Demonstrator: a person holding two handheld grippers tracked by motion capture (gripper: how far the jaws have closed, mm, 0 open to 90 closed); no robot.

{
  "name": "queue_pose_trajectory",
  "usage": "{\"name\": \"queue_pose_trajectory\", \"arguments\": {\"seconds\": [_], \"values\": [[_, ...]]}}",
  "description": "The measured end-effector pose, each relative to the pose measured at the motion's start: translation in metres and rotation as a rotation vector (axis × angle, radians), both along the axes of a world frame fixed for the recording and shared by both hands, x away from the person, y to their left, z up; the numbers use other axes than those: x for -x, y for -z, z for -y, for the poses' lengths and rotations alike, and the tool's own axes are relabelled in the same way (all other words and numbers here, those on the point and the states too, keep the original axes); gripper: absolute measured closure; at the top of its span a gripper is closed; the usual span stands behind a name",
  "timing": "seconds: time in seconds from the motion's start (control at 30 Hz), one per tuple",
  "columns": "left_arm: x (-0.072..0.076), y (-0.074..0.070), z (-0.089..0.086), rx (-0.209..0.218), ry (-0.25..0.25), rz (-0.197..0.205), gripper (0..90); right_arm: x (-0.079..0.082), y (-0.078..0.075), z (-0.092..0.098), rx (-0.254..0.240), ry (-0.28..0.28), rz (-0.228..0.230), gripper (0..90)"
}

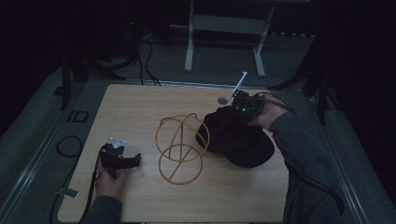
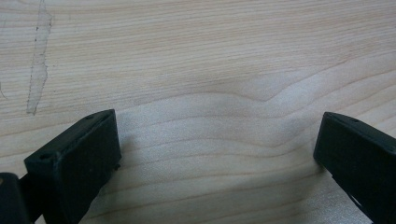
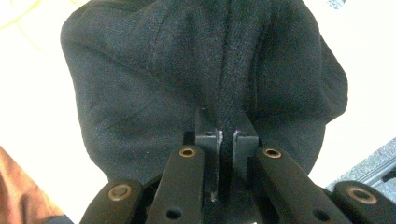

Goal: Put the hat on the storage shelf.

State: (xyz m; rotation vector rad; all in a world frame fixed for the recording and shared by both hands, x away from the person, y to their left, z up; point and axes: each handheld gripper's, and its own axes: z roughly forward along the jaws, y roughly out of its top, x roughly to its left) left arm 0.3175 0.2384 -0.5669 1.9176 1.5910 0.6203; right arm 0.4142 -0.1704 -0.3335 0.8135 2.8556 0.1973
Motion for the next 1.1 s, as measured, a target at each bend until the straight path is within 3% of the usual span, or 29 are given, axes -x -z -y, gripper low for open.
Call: {"name": "queue_pose_trajectory", "arguments": {"seconds": [0.53, 1.1], "values": [[0.0, 0.0, 0.0, -0.002, 0.002, -0.002, 0.1, 0.004, -0.027, 0.003, 0.013, -0.015, 0.04, 85.8], [0.0, 0.0, 0.0, 0.001, -0.001, 0.003, 0.1, 0.009, -0.051, 0.004, 0.025, -0.046, 0.051, 85.8]]}}
